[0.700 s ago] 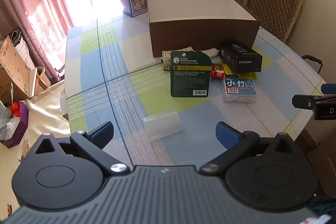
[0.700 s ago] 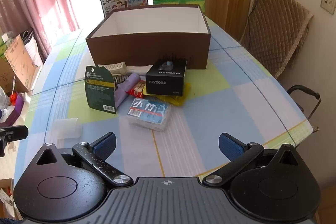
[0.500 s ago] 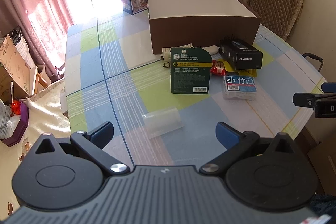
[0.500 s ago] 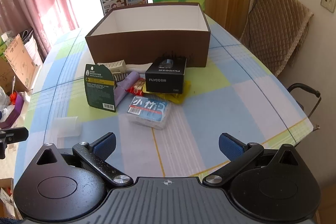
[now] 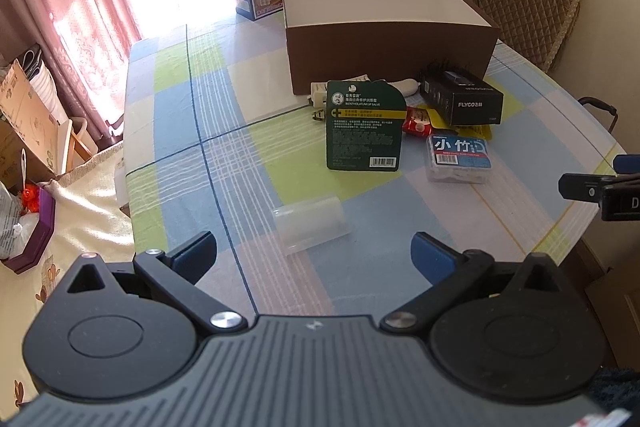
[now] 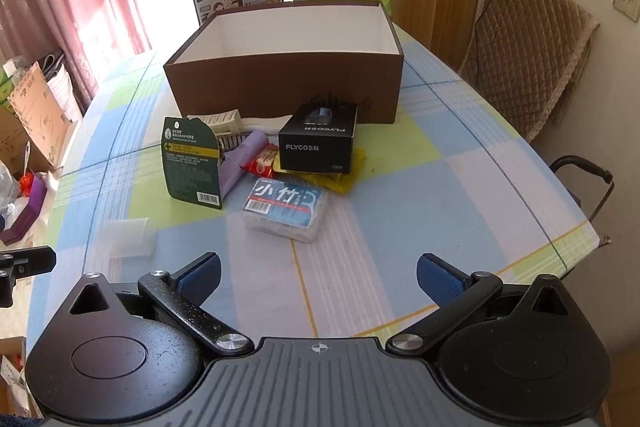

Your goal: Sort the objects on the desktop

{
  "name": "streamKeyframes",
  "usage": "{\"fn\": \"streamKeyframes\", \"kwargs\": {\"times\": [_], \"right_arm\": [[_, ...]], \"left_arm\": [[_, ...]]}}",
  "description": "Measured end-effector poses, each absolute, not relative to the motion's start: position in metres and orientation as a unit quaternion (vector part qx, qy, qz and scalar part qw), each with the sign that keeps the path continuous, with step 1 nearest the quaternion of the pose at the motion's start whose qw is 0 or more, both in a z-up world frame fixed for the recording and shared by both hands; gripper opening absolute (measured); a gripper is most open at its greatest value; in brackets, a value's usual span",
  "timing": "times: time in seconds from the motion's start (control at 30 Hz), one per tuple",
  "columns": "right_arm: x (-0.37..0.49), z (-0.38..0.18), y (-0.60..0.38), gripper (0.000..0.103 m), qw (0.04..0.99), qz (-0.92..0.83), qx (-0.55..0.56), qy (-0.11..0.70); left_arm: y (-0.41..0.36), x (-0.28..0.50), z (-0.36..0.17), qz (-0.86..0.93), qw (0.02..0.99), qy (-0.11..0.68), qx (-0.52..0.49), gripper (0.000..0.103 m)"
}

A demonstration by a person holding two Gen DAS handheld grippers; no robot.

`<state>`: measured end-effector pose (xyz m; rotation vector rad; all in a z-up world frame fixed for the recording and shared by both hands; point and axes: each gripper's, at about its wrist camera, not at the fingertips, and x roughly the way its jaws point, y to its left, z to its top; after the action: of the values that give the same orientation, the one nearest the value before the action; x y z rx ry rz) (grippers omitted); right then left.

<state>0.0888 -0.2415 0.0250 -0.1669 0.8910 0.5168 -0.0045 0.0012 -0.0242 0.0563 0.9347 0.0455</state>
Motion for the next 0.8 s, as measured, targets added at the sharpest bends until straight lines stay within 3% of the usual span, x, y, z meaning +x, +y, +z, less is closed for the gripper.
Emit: {"fn": "streamKeyframes", "kwargs": {"times": [0.8], "right_arm": [[0.0929,0.0260,-0.2376,0.101,0.864,0.246,-0.083,0.431]], "left_arm": [[0.0024,-0.0030,-0.0259,0.025,0.891,0.452,0.025,0.102]]}}
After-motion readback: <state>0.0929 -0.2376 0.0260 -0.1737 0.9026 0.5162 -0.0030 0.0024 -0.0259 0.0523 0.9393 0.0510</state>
